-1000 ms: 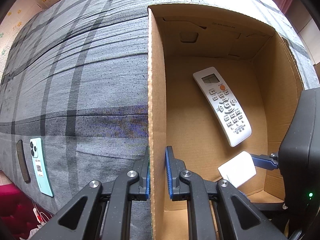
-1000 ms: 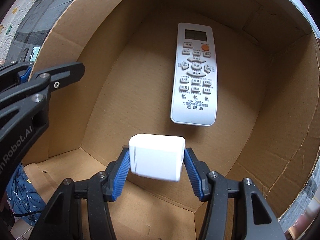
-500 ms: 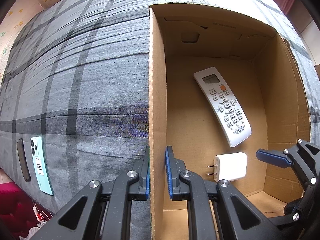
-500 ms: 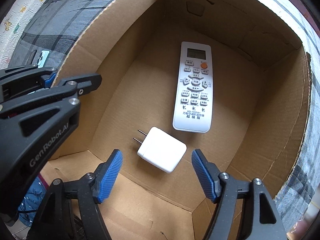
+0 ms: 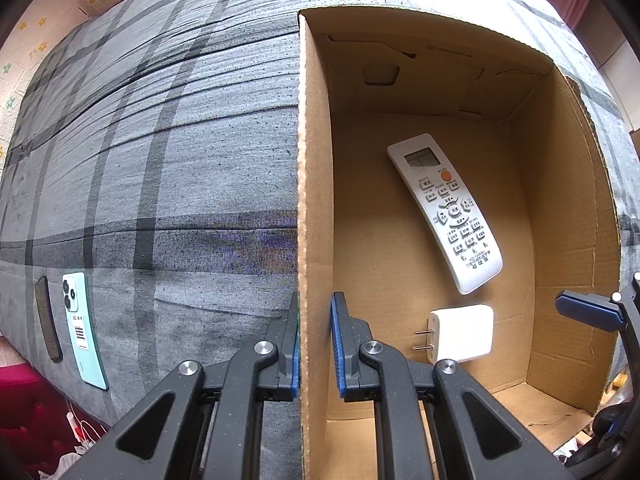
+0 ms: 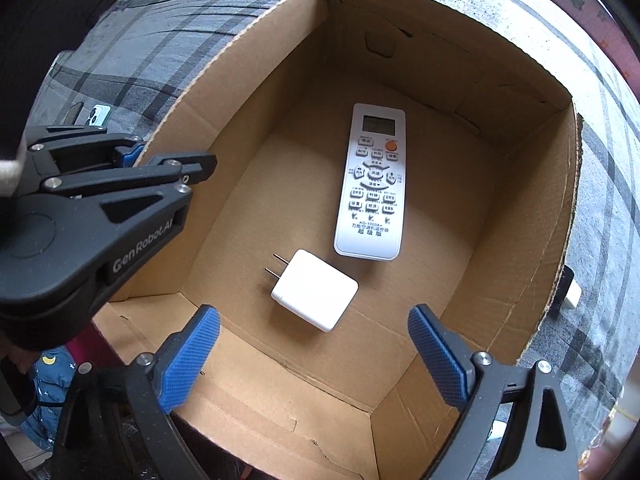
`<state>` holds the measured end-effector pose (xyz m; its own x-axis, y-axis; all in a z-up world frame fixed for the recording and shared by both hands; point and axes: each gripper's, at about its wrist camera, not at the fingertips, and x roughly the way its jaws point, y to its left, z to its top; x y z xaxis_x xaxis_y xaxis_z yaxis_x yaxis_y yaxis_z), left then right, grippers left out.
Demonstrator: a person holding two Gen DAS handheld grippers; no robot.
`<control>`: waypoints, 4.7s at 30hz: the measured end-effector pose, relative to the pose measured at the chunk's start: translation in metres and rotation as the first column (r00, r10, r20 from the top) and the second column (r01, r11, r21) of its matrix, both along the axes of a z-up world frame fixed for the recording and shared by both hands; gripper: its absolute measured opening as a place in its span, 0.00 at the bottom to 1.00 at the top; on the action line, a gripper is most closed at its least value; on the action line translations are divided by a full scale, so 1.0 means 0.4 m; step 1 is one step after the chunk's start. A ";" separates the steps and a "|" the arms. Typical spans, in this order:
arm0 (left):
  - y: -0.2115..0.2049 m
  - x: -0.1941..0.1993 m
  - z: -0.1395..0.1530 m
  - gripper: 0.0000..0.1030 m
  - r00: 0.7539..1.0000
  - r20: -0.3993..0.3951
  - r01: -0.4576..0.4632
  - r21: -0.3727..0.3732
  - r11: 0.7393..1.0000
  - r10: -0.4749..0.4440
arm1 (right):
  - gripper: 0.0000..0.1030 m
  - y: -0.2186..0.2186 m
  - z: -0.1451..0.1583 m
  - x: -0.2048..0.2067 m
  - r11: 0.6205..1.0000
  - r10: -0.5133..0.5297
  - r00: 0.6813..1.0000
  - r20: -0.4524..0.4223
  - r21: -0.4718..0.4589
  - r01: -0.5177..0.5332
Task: Organize rigid objects
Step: 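Open the right gripper to release the charger and lift away, then move the right gripper out of the box toward the black round object, then grasp the black round object with the right gripper, then carry the black round object over the box with the right gripper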
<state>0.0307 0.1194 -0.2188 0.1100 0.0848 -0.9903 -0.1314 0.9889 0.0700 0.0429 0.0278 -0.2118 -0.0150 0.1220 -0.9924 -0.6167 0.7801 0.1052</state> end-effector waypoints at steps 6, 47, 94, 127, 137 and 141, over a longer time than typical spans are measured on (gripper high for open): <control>-0.001 0.001 0.001 0.13 1.000 -0.001 0.001 0.002 1.000 -0.001 | 0.99 -0.027 0.028 -0.006 1.000 -0.020 1.000 0.011 0.008 0.020; 0.003 0.001 -0.005 0.12 1.000 -0.006 -0.002 -0.001 1.000 0.002 | 1.00 -0.479 0.063 0.258 0.822 -0.563 0.820 0.104 -0.029 0.568; 0.004 0.011 -0.008 0.12 1.000 -0.020 -0.008 -0.006 1.000 0.008 | 0.41 -0.483 -0.146 0.325 0.760 -0.643 0.766 0.003 -0.118 0.639; 0.013 0.008 -0.006 0.12 1.000 -0.012 0.016 -0.036 0.999 -0.017 | 0.41 -0.335 0.113 0.248 0.862 -0.504 0.861 0.070 -0.021 0.507; 0.011 0.005 -0.008 0.12 1.000 -0.007 0.030 -0.031 0.999 -0.030 | 0.41 -0.217 0.155 0.242 0.916 -0.400 0.913 0.074 0.022 0.400; 0.012 0.004 -0.006 0.12 1.000 -0.005 0.027 -0.037 0.999 -0.027 | 0.41 -0.164 0.159 0.236 0.940 -0.340 0.938 0.071 0.035 0.338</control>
<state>0.0322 0.1242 -0.2211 0.1066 0.0455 -0.9933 -0.1046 0.9939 0.0343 0.1373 -0.0376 -0.1483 0.1051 0.1283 -0.9862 -0.3225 0.9425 0.0882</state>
